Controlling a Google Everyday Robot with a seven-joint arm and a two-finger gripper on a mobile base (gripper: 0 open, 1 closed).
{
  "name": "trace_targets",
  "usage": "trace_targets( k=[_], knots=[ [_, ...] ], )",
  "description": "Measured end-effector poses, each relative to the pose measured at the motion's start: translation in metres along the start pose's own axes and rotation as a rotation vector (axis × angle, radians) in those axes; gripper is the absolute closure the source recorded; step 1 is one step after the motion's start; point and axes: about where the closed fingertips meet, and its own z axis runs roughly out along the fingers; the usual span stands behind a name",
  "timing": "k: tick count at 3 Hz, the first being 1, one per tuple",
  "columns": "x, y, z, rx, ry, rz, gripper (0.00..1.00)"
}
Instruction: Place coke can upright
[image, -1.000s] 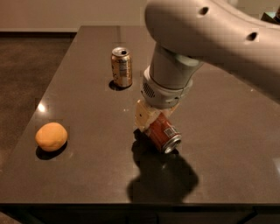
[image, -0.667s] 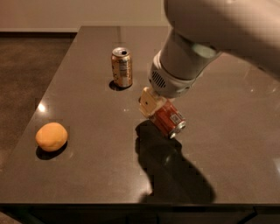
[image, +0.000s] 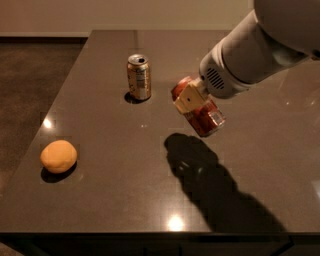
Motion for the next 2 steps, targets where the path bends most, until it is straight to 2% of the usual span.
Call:
trace_targets(
  k=[2],
  knots=[
    [0.013, -0.03, -0.003, 0.023, -0.283, 0.035, 1.0]
  ],
)
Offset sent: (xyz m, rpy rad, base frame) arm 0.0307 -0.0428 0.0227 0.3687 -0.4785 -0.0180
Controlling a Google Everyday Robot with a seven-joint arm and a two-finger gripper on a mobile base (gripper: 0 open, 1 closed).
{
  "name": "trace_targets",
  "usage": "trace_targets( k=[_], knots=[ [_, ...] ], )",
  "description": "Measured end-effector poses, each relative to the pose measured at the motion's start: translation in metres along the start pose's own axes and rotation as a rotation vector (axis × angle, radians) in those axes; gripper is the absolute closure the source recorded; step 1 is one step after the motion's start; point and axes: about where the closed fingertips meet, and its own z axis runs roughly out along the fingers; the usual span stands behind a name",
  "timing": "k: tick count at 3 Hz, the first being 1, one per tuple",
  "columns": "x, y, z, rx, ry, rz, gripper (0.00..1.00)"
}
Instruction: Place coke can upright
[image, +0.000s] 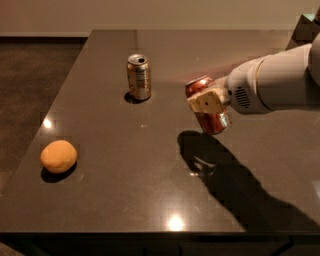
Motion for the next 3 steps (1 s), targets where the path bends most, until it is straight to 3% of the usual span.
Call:
trace_targets(
  k=[1, 2, 3],
  knots=[
    [-0.002, -0.023, 0.008, 0.026, -0.156, 0.049, 1.0],
    [-0.015, -0.04, 0.01, 0.017, -0.315, 0.117, 1.0],
    [-0.01, -0.063, 0.009, 0.001, -0.454, 0.18, 1.0]
  ],
)
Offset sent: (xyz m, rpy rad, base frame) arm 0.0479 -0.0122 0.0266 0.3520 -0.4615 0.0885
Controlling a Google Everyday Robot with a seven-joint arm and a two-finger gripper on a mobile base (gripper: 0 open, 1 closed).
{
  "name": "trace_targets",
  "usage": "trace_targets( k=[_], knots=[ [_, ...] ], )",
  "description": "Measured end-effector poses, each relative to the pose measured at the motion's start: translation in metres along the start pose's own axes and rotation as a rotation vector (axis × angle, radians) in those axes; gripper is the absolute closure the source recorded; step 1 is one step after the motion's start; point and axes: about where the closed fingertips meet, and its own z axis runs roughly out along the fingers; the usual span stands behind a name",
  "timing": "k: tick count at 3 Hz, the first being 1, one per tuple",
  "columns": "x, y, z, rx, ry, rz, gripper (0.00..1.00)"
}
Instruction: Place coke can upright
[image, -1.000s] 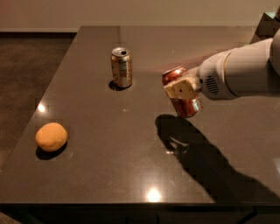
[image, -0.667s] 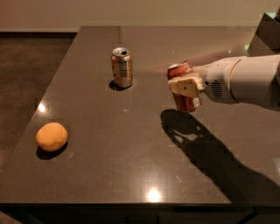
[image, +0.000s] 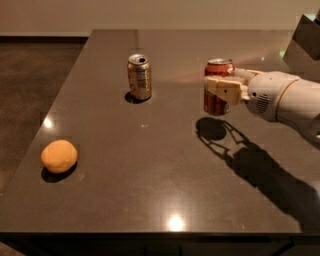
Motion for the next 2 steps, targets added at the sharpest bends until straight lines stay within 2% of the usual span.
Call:
trace_targets(
  k=[2],
  knots=[
    [0.0098, 0.0102, 0.0185, -0.09, -0.144, -0.121, 1.0]
  ],
)
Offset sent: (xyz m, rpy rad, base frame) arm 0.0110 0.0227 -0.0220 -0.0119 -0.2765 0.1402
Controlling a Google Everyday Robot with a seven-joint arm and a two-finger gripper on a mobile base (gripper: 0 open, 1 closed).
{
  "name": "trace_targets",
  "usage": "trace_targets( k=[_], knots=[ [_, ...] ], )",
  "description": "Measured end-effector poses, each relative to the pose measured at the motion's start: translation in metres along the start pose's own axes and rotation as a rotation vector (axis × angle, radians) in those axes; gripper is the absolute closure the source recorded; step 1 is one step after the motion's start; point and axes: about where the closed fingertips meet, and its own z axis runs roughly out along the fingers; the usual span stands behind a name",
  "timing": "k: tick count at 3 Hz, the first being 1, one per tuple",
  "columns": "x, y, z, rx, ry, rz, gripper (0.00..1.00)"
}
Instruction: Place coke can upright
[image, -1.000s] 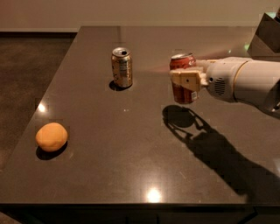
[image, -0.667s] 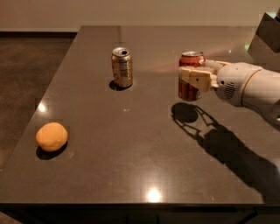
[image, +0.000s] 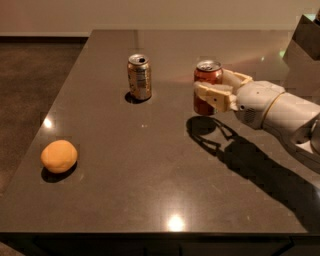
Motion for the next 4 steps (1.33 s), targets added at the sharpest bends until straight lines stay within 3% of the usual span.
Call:
trace_targets(
  k=[1, 3, 4],
  knots=[
    [0.004, 0.002, 0.006, -0.014, -0.038, -0.033, 1.0],
    [0.019, -0.006, 0.007, 0.004, -0.081, -0.034, 1.0],
    [0.026, -0.011, 0.006, 0.026, -0.091, -0.051, 0.81]
  ],
)
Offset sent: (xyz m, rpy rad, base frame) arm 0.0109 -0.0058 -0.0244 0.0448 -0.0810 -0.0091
